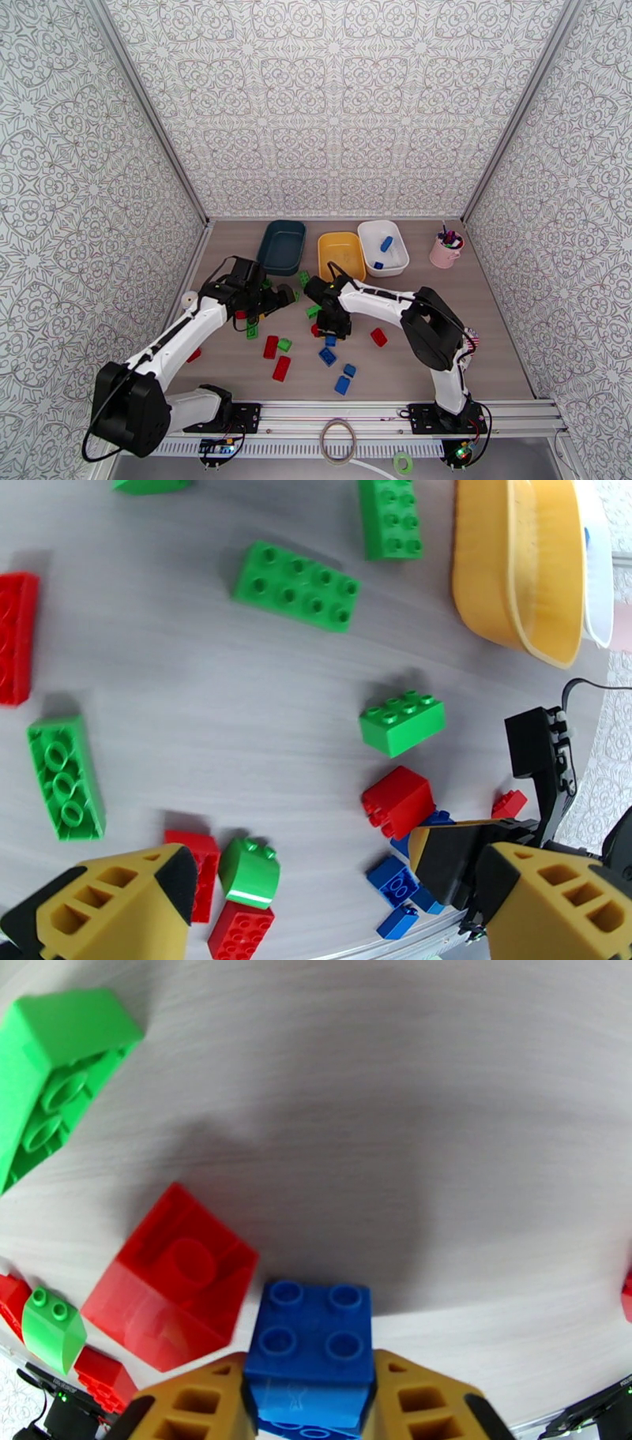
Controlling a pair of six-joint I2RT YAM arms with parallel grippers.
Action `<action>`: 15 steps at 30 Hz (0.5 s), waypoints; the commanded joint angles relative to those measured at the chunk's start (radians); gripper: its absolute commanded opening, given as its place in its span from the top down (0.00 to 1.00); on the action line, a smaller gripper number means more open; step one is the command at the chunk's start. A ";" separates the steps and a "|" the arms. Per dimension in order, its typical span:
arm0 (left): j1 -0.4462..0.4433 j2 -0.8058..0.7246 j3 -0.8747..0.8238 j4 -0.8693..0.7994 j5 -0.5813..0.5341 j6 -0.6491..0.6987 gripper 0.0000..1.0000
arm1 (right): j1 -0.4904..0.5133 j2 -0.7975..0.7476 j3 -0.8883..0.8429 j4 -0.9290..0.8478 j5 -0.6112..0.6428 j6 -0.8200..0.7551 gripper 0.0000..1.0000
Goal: Sort the legos into containers by color
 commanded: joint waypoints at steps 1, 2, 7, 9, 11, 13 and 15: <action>-0.036 0.052 0.068 0.067 0.050 0.035 0.01 | -0.030 -0.085 0.032 -0.055 0.059 0.009 0.73; -0.045 0.070 0.087 0.073 0.060 0.036 0.01 | -0.040 -0.108 0.033 -0.061 0.066 0.009 0.73; -0.100 0.174 0.249 0.086 0.081 0.058 0.01 | -0.145 -0.217 0.042 -0.078 0.085 -0.007 0.73; -0.114 0.222 0.309 0.098 0.089 0.063 0.01 | -0.203 -0.242 0.052 -0.078 0.079 -0.027 0.73; -0.123 0.276 0.367 0.120 0.102 0.057 0.01 | -0.268 -0.261 0.070 -0.076 0.069 -0.053 0.74; -0.133 0.339 0.443 0.134 0.110 0.053 0.01 | -0.341 -0.267 0.102 -0.074 0.057 -0.101 0.74; -0.155 0.406 0.533 0.114 0.105 0.060 0.01 | -0.411 -0.260 0.137 -0.073 0.046 -0.132 0.74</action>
